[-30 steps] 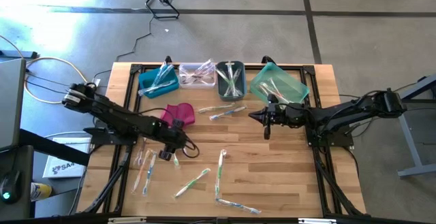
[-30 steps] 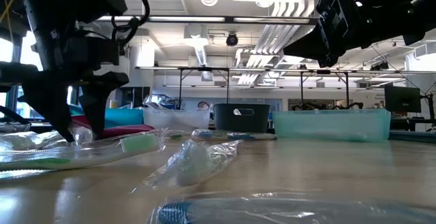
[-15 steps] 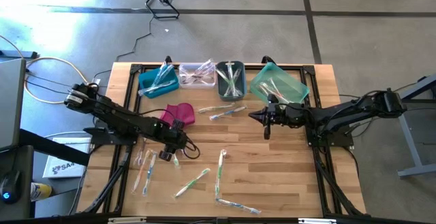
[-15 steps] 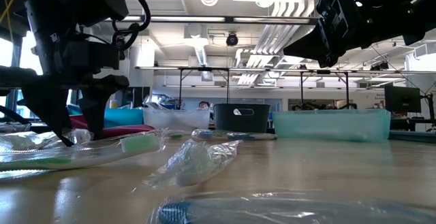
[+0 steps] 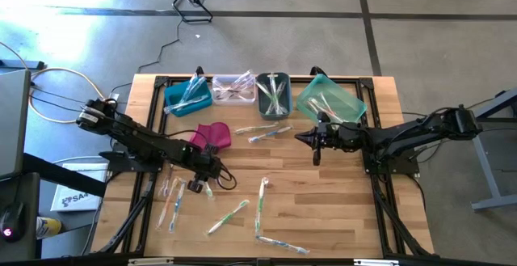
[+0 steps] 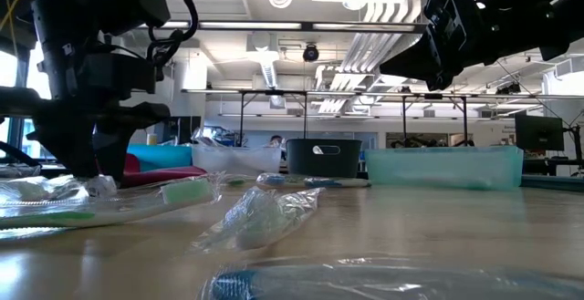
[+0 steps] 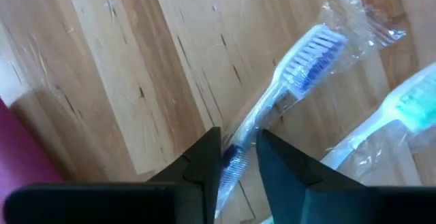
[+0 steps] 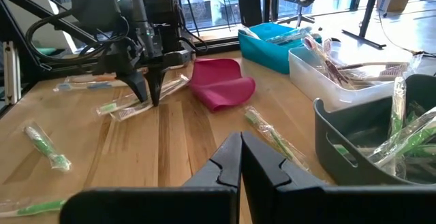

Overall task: Pick & Place Toothbrushes
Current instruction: Put the violet toothbrush into the white bin

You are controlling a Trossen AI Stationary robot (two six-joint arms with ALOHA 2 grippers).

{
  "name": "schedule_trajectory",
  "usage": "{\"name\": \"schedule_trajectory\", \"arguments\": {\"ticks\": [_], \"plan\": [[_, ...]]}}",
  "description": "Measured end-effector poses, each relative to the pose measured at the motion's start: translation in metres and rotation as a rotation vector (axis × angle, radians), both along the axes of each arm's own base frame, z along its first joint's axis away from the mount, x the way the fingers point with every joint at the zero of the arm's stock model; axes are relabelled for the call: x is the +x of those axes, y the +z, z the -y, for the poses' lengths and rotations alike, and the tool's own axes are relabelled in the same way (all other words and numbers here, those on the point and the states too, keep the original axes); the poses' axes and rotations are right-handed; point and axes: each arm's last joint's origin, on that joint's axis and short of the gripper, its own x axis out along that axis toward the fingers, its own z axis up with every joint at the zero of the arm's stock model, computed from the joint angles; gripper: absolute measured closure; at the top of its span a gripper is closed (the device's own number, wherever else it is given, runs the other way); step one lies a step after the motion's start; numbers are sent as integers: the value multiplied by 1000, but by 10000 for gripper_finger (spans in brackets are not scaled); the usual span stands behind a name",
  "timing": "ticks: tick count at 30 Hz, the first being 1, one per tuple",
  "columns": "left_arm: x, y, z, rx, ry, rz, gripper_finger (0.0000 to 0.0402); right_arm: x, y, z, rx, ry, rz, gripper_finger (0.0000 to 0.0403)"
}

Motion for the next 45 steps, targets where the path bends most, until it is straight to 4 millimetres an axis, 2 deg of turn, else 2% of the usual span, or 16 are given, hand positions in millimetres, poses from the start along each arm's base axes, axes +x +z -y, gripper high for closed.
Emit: {"name": "schedule_trajectory", "arguments": {"ticks": [12, 17, 32, 45], "plan": [[2, 1, 0, -2, 1, 18, 368, 0, 0, 0, 0, 0, 0, 401], [10, 8, 2, 10, 10, 49, 394, 0, 0, 0, 0, 0, 0, 401], [42, 62, 9, -3, 21, 204, 401, 0, 0, 0, 0, 0, -1, 401], [58, 111, 5, 282, 98, 314, 401, 0, 0, 0, 0, 0, -1, 401]]}}
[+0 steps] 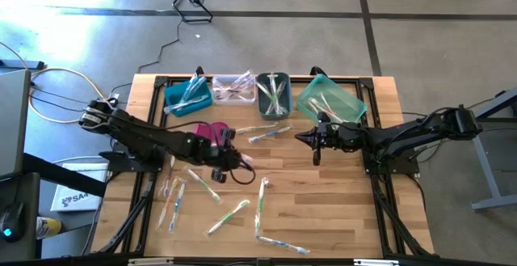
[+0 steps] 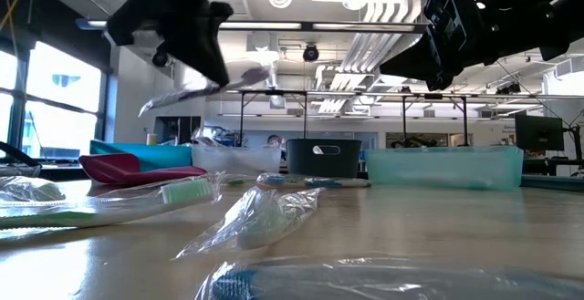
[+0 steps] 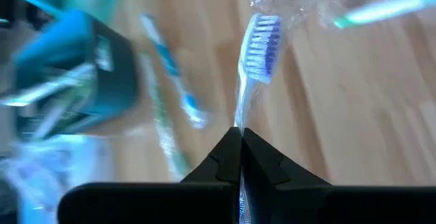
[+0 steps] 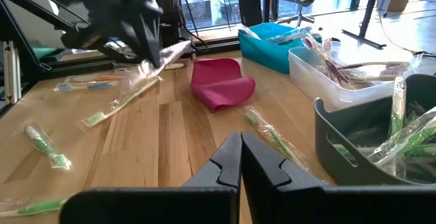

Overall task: Pick & Place Toothbrushes
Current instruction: Put the violet toothbrush into the white bin

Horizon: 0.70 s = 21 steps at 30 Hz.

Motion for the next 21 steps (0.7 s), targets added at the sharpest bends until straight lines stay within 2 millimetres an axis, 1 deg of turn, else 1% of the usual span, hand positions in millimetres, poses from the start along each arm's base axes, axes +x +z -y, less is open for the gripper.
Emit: {"name": "schedule_trajectory", "arguments": {"ticks": [4, 12, 14, 17, 21], "plan": [[5, 12, 0, 37, 38, 67, 401, 0, 0, 0, 0, 0, 0, 401], [12, 25, 0, 54, 56, 168, 401, 0, 0, 0, 0, 0, 0, 401], [16, 28, -2, 55, 57, 208, 401, 0, 0, 0, 0, 0, 0, 401], [21, 32, -13, 29, 79, 259, 401, 0, 0, 0, 0, 0, 0, 401], [26, 32, -43, -46, 162, 273, 401, 0, 0, 0, 2, 6, 0, 401]]}}
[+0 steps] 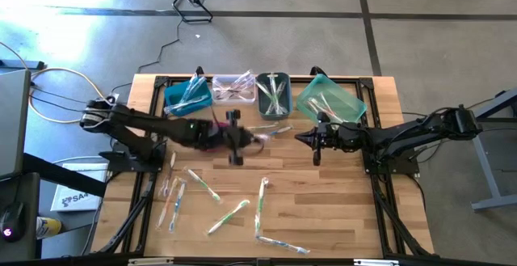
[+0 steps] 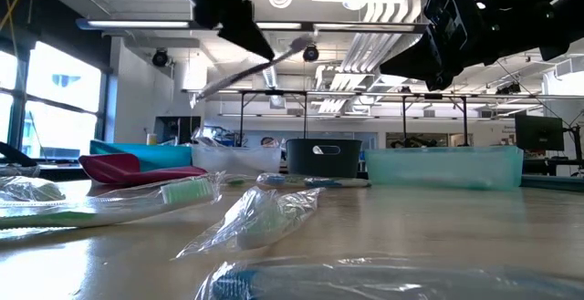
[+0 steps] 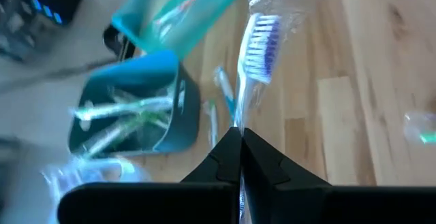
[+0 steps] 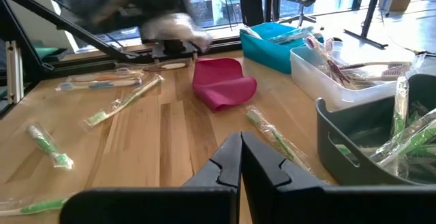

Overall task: Pick & Place Toothbrushes
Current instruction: Put the violet toothbrush into the white bin

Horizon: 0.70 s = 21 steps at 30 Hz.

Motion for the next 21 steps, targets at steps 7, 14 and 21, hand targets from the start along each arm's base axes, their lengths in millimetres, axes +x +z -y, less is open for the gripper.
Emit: {"name": "schedule_trajectory", "arguments": {"ticks": [7, 14, 21], "plan": [[7, -6, -53, -217, 11, 182, 401, 0, 0, -1, 8, 37, 0, 401], [2, -5, -93, -248, 23, 286, 401, 0, 0, -1, 10, 47, 0, 401], [-13, -7, -137, -221, 145, 276, 401, 0, 0, -1, 30, 43, 3, 401]]}}
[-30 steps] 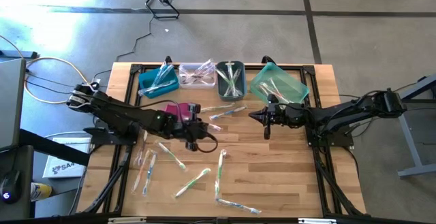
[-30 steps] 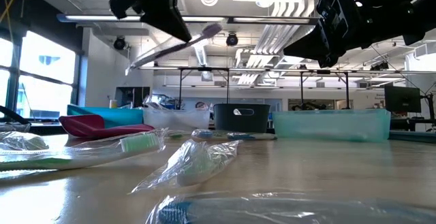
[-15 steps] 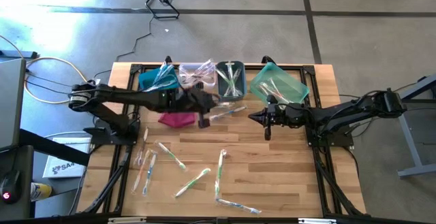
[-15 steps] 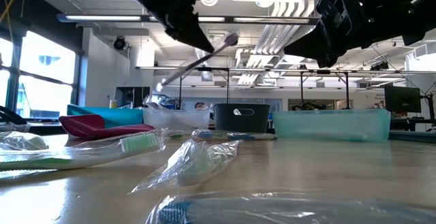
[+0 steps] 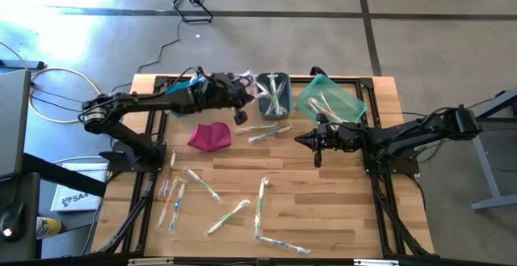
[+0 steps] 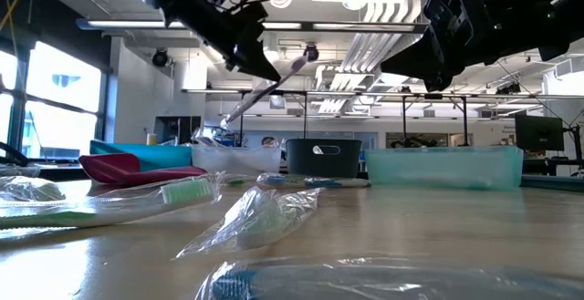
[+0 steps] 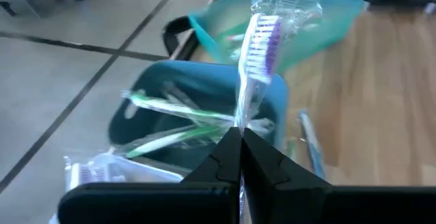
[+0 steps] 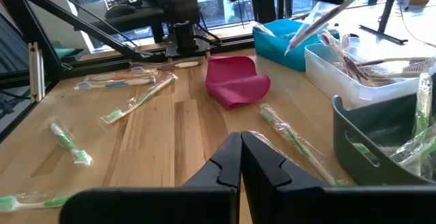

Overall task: Pick & Place Toothbrushes
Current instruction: Put the violet toothbrush into the white bin

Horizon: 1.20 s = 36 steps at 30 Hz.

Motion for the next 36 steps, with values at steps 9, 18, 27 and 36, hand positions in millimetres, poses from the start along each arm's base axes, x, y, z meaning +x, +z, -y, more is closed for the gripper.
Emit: {"name": "schedule_trajectory", "arguments": {"ticks": [9, 18, 27, 36], "plan": [[-15, 1, -32, 47, 72, -7, 401, 0, 0, 0, 0, -2, 0, 401], [-22, -5, -51, 77, 76, -50, 401, 0, 0, 0, 0, -2, 0, 401], [-21, -37, -79, 21, 110, -122, 401, 0, -1, 0, 0, -2, -9, 401], [-24, -43, -96, 53, 108, -114, 401, -1, -5, 0, -4, -6, -50, 401]]}}
